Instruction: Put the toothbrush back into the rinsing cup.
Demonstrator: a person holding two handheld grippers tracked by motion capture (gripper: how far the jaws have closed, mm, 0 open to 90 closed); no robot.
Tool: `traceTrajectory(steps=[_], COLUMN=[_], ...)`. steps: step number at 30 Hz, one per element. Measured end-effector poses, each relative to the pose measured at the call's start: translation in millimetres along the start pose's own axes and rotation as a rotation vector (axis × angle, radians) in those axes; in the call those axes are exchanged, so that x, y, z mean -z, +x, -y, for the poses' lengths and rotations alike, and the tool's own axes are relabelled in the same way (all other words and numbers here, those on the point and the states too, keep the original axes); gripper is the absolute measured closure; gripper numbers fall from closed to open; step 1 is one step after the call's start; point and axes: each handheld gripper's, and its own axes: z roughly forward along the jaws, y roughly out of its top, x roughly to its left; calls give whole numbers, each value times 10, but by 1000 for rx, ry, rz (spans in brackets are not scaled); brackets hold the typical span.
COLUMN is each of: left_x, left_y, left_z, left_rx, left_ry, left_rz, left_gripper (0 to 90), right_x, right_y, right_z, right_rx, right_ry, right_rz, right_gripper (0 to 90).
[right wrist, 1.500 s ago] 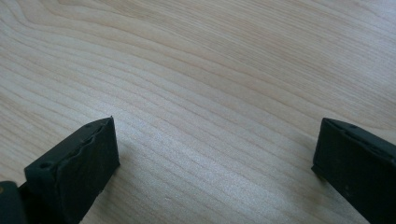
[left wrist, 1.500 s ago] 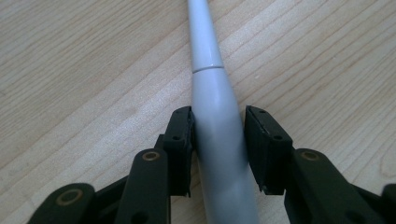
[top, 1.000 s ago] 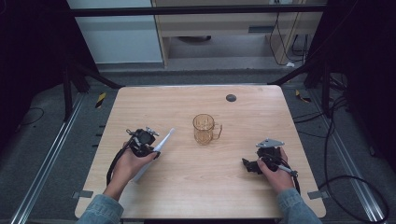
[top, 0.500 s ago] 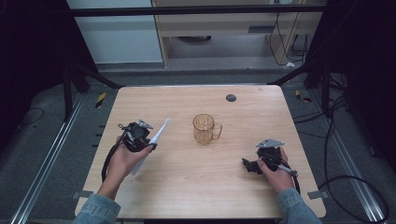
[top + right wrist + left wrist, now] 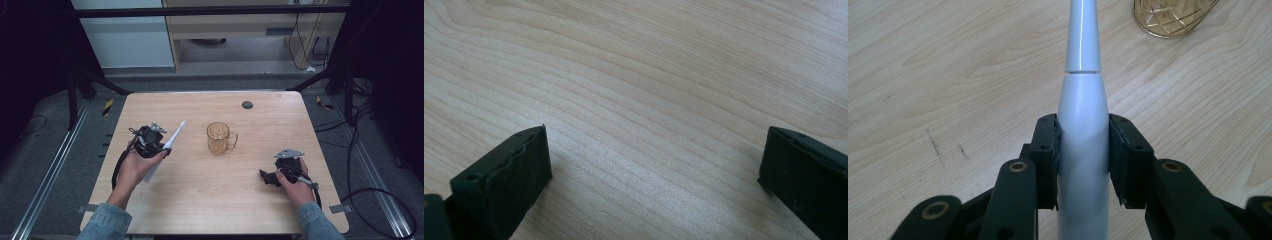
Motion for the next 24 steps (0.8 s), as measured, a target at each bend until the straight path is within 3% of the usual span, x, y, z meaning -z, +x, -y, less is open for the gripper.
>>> traceTrajectory(steps=[24], left_x=[-72], left_y=[-34], left_z=[-223], left_rx=[-15], left_ry=[-8], left_rz=[13], left_gripper=[669], right_x=[-1], right_y=[-2], right_z=[1], right_rx=[3], right_ry=[-1], right_rz=[1], right_gripper=[3])
